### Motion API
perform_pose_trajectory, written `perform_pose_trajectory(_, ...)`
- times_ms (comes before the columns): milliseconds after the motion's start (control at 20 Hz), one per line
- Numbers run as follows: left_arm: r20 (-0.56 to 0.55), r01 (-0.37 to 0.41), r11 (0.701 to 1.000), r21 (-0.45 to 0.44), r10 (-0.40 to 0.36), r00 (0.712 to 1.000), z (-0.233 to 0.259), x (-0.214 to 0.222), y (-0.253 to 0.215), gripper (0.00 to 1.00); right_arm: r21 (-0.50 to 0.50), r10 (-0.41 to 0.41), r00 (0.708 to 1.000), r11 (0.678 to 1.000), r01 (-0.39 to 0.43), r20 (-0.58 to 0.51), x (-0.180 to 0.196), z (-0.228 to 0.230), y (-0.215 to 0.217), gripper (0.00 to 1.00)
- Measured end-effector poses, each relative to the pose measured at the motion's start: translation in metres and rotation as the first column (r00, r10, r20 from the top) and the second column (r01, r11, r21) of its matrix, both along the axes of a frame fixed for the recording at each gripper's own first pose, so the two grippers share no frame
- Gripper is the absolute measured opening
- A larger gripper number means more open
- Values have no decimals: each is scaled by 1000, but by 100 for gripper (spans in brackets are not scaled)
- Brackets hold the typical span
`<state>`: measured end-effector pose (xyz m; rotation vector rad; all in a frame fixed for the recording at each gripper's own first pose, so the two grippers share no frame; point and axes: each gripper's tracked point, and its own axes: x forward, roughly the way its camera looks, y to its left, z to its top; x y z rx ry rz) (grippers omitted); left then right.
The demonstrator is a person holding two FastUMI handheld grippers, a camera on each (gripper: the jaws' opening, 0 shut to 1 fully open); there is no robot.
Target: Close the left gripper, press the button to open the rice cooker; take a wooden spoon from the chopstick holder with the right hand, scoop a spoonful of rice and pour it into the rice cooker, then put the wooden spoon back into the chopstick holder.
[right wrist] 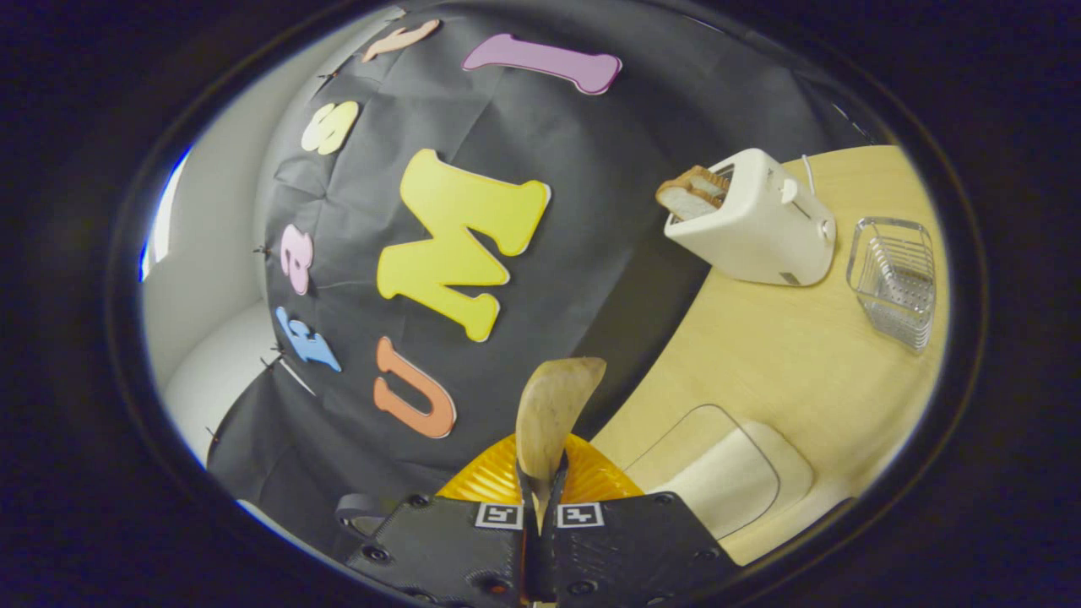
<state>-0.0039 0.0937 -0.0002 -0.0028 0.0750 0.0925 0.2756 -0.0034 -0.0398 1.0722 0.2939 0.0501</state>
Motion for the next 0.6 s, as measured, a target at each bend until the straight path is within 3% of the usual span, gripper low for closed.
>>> perform_pose_trajectory(400,-3,-30,1000,3,30,1000,5,-10,24,99,-35,154,987,988,-153,33,6,37,121,0)
perform_pose_trajectory(600,-22,-17,999,27,17,1000,1,-13,28,99,-142,220,975,967,-213,34,5,37,178,0)
